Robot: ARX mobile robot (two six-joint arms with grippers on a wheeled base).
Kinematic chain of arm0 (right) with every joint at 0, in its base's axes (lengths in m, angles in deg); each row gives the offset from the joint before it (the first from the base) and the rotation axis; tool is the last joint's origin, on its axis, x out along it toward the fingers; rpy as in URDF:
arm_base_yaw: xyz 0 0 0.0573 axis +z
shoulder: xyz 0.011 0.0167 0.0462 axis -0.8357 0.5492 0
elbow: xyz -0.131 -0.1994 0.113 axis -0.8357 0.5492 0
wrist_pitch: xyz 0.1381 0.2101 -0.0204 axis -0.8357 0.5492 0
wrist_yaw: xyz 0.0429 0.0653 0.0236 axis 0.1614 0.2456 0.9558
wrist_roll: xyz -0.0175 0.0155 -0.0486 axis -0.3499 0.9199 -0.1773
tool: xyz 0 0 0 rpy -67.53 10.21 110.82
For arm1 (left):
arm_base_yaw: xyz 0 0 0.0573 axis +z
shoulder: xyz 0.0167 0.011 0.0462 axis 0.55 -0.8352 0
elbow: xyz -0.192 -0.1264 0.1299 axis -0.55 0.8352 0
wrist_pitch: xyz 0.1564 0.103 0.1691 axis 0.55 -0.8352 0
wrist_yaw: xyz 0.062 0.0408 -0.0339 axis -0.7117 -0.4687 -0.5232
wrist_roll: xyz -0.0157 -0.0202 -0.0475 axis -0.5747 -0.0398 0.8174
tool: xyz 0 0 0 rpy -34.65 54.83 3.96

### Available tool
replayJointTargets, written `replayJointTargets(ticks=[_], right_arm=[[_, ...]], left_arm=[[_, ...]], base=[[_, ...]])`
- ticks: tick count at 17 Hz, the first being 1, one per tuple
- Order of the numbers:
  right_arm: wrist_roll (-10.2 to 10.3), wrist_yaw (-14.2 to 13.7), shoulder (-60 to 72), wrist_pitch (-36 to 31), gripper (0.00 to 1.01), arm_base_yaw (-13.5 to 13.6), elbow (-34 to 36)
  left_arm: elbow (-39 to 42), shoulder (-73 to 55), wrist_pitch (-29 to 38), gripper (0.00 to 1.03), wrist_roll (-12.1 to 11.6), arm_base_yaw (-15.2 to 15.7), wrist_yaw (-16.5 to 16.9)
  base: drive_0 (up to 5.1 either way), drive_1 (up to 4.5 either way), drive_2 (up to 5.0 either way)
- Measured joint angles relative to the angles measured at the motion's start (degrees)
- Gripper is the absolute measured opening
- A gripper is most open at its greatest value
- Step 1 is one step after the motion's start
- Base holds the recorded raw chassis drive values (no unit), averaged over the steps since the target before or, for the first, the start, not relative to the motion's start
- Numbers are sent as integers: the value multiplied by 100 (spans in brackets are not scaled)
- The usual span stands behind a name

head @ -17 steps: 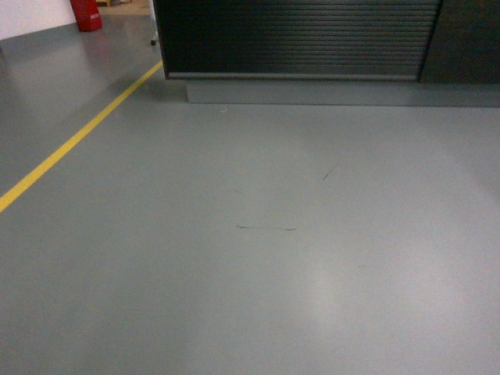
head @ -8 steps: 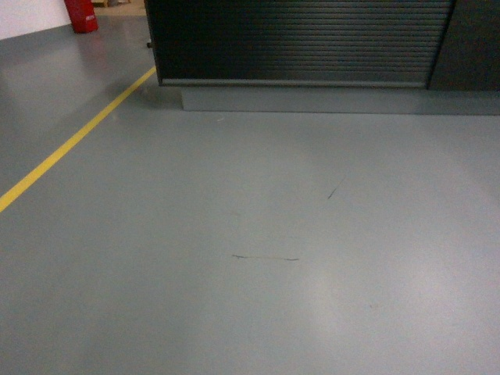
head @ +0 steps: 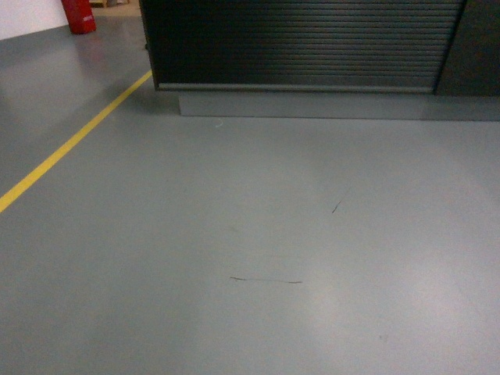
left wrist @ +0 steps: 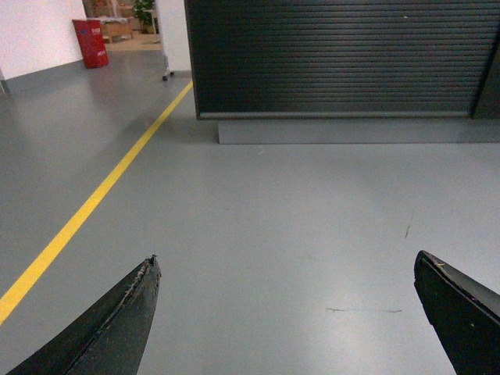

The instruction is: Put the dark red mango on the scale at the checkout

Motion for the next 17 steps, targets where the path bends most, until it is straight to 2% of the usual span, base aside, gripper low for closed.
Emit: replayJointTargets(ticks=[17], right_arm=[[0, 0, 0, -2, 98, 0, 0]], left_arm=[[0, 0, 0, 98, 0, 0, 0]], base=[[-1, 363, -364]])
